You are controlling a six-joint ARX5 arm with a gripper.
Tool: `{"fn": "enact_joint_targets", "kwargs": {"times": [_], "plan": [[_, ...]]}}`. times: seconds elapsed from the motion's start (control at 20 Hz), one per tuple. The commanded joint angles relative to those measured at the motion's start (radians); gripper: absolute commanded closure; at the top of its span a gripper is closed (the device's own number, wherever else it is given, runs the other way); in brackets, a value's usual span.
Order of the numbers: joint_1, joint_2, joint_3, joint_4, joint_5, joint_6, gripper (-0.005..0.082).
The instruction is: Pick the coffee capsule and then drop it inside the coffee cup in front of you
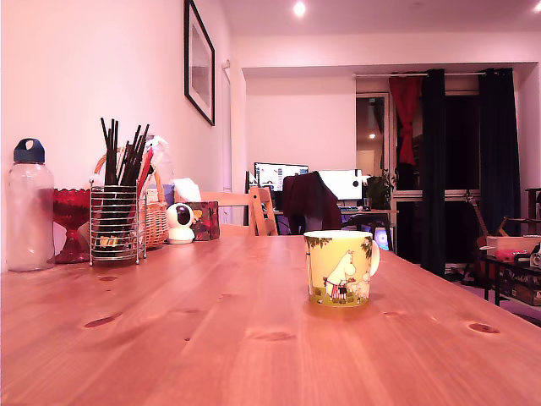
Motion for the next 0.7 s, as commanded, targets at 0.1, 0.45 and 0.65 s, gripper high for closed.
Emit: {"fn": "enact_joint_targets", "kwargs": {"times": [0.1,0.45,0.65], "plan": [[0.003,-0.138,-0.022,-0.099,-0.002,0.02,0.0793],[0.003,-0.262,-0.022,-0.18,0.002,0.019,0.0793],[0.002,-0.316,-0.022,-0.211,0.01,0.019,0.0793]]}}
